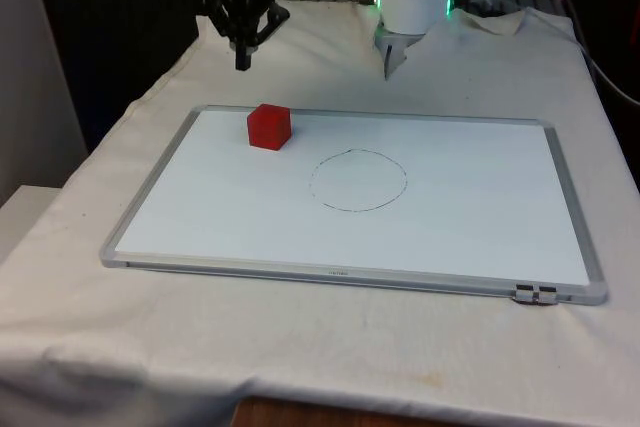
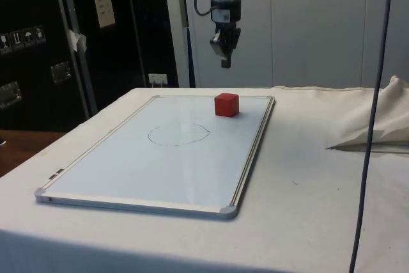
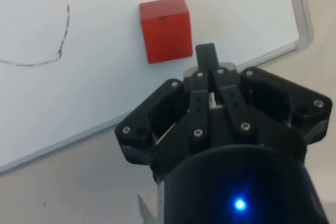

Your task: Push the cube into the marked area.

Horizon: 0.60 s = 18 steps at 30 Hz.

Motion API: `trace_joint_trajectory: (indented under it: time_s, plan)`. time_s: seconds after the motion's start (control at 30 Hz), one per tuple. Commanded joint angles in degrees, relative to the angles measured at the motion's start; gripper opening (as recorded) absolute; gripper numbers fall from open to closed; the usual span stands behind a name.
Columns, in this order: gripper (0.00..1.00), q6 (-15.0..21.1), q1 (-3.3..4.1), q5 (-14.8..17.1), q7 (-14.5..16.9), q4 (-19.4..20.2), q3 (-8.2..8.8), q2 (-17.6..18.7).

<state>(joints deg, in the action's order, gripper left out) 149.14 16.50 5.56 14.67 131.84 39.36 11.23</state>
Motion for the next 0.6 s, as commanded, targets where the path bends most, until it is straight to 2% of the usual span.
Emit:
trace_joint_trajectory:
  time_s: [0.0,0.23,0.27,0.3,0.47,0.53,0.57]
  plan:
    - [0.00,1.20,-0.46,0.97,0.80,0.46,-0.29,0.11]
    - [0.00,5.10,-0.97,4.81,3.27,0.74,0.63,4.01]
    - [0.00,4.07,-0.34,3.84,2.35,0.40,1.26,4.13]
    - [0.00,5.50,-1.09,5.39,3.61,0.74,0.74,4.58]
    - [0.00,8.08,-1.49,9.34,5.96,0.63,0.80,8.02]
    - [0.00,8.77,-1.38,10.60,6.53,0.74,0.69,9.05]
    - [0.00,7.91,-0.74,9.74,5.90,0.34,1.72,9.40]
